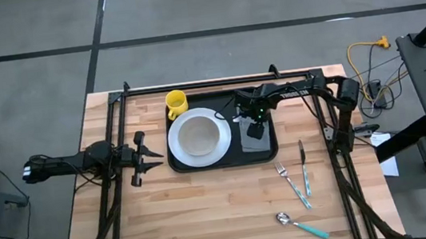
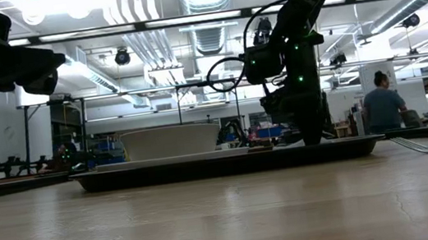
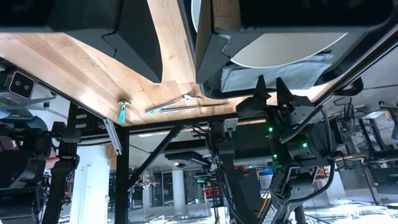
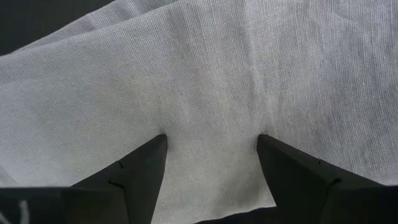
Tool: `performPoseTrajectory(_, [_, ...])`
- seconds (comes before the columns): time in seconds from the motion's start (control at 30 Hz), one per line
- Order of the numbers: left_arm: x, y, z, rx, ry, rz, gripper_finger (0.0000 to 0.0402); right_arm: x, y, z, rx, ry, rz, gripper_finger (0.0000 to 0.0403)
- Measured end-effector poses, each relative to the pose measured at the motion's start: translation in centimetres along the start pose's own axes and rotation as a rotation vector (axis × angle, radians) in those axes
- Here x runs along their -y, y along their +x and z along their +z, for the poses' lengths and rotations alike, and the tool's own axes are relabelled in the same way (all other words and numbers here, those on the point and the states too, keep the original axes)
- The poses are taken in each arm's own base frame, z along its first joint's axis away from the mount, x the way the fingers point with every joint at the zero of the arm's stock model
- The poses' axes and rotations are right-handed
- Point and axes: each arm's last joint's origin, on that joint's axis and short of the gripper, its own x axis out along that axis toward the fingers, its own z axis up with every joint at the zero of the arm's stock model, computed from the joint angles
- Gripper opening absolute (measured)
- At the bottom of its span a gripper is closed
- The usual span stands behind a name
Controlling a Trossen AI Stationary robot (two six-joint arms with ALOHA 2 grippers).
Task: Set up tray
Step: Put the gray napkin on the black serving tray to the right of the white plate
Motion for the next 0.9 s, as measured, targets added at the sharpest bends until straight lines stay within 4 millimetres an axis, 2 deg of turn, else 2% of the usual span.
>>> performPoseTrajectory(0.2, [0.0, 0.0, 0.0, 0.0, 0.0, 0.0, 0.0083, -0.01, 0.03, 0.15, 0.017, -0.061, 0.001, 0.0242])
performPoseTrajectory(0.67, [0.0, 0.0, 0.0, 0.0, 0.0, 0.0, 0.0083, -0.01, 0.0, 0.32, 0.034, -0.04, -0.001, 0.0249])
performPoseTrajectory(0.9, [0.0, 0.0, 0.01, 0.001, 0.0, 0.0, 0.0083, -0.04, -0.89, 0.84, 0.055, -0.026, -0.001, 0.0248])
